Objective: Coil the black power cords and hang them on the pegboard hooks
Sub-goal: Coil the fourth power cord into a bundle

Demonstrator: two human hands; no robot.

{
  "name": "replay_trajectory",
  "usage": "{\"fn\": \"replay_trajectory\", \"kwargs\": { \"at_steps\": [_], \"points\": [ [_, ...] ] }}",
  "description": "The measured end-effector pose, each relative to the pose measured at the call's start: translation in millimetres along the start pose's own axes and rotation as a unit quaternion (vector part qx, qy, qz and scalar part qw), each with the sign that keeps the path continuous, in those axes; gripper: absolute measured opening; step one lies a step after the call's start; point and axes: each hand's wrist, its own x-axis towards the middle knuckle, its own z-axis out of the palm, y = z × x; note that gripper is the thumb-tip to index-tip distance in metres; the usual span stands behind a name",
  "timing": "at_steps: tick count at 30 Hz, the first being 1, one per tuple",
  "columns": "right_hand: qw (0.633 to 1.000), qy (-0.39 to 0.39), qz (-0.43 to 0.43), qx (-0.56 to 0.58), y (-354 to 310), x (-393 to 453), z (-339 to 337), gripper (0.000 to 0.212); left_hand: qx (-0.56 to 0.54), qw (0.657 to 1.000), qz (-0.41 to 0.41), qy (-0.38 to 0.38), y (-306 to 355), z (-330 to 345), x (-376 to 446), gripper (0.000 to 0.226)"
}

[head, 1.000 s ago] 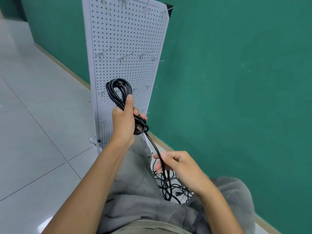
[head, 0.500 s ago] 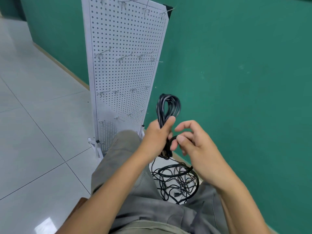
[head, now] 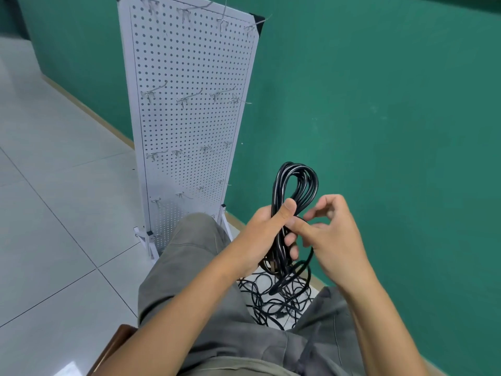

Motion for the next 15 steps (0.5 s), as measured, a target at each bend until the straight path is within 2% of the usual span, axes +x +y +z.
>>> {"fn": "replay_trajectory", "kwargs": {
  "at_steps": [4, 6, 8, 12, 15],
  "points": [
    [0.995, -0.017, 0.04, 0.09, -0.6, -2.1, 1.4, 0.047, -0.093, 0.993, 0.003, -0.076, 2.5, -1.4, -0.7, 0.033],
    [0.989, -0.043, 0.057, 0.13, 2.7, -1.7, -0.1, 0.05, -0.119, 0.989, -0.008, -0.093, 3.5, -2.0, 0.1, 0.041],
    [0.986, -0.069, 0.052, 0.144, 5.6, -1.4, -2.1, 0.042, -0.145, 0.984, -0.013, -0.105, 4.9, -3.1, 0.4, 0.042],
    [0.984, -0.087, 0.028, 0.15, 19.9, -1.5, -5.2, 0.025, -0.177, 0.979, 0.007, -0.105, 11.0, -14.1, 2.6, 0.027],
    [0.985, -0.07, 0.026, 0.156, 30.8, -3.3, -8.1, 0.022, -0.161, 0.984, 0.011, -0.079, 17.4, -26.1, 3.6, 0.026]
  ]
}}
